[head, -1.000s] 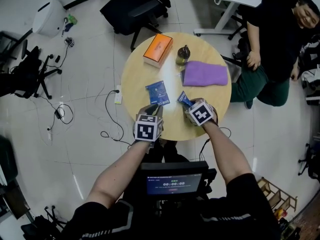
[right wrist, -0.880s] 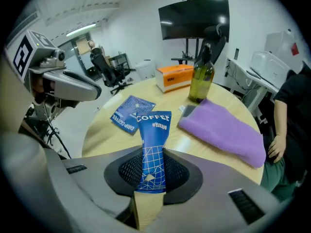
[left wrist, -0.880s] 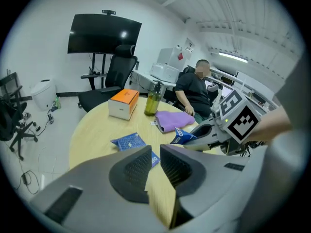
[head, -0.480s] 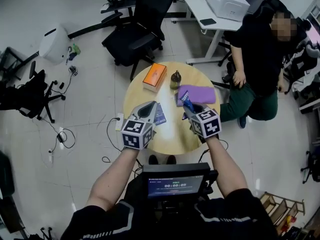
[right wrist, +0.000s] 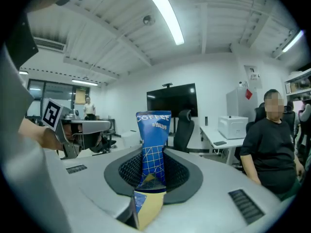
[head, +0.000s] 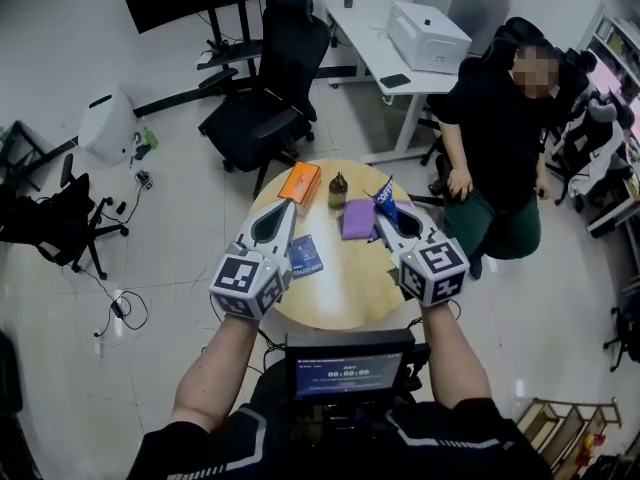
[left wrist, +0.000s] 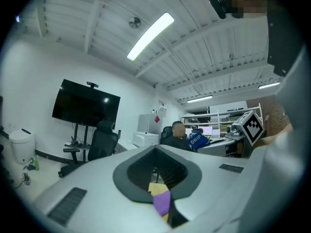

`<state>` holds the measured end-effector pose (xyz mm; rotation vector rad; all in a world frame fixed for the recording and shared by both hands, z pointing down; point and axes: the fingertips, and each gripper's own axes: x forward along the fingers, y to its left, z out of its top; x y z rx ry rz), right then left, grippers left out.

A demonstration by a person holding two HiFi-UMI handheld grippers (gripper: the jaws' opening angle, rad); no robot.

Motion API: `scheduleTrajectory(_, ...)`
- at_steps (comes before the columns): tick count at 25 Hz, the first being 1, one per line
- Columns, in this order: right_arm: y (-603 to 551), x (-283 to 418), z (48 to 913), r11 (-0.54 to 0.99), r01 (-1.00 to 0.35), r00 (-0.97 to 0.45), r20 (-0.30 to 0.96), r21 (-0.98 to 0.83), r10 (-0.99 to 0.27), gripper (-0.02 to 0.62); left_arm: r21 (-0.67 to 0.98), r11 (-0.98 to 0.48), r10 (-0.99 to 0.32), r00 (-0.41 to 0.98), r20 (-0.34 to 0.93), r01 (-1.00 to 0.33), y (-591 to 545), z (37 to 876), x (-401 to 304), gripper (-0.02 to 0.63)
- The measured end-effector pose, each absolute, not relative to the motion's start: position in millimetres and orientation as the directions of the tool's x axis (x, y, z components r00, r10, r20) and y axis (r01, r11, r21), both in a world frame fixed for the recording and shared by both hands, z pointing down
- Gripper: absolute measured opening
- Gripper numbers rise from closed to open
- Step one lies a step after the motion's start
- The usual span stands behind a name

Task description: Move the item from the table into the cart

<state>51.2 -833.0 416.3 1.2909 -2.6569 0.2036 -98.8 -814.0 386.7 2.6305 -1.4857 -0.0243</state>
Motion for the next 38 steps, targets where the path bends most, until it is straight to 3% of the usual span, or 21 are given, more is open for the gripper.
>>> scheduleTrajectory(9,-804,89,350,0.588,-0.807,-0.589,0.017,-0.055,-0.808,0.054,0.120,-0.509,-0.861,0.506,-0.053,-0.852,-790,341,-85,0.005)
scheduleTrajectory(12,-803,103,345,0.575,-0.817,-0.576,0.005,-0.044,-0.818,0.054,0.058,-0.528,-0.848,0.522,-0.091,-0.847,-789,329,-72,0.005)
scheduleTrajectory(18,-788,116,339,0.526,-0.850,-0.526,-0.010,-0.041,-0.850,0.054,0.107,-0.583,-0.812,0.582,-0.044,-0.805,-789,337,-55,0.005)
scheduleTrajectory(22,-789,166,340,0.468,-0.884,-0.467,-0.026,-0.020,-0.884,0.054,0.069,-0.656,-0.755,0.652,-0.071,-0.752,-804,336,4,0.005)
scheduleTrajectory(29,-757,250,339,0.194,-0.981,-0.194,-0.061,-0.001,-0.979,0.054,0.080,-0.841,-0.540,0.841,-0.038,-0.536,-811,353,99,0.005)
scheduleTrajectory(38,-579,348,341,-0.263,-0.965,0.261,-0.049,0.023,-0.964,0.054,0.115,-0.990,-0.094,0.994,-0.059,-0.086,-690,356,242,0.005)
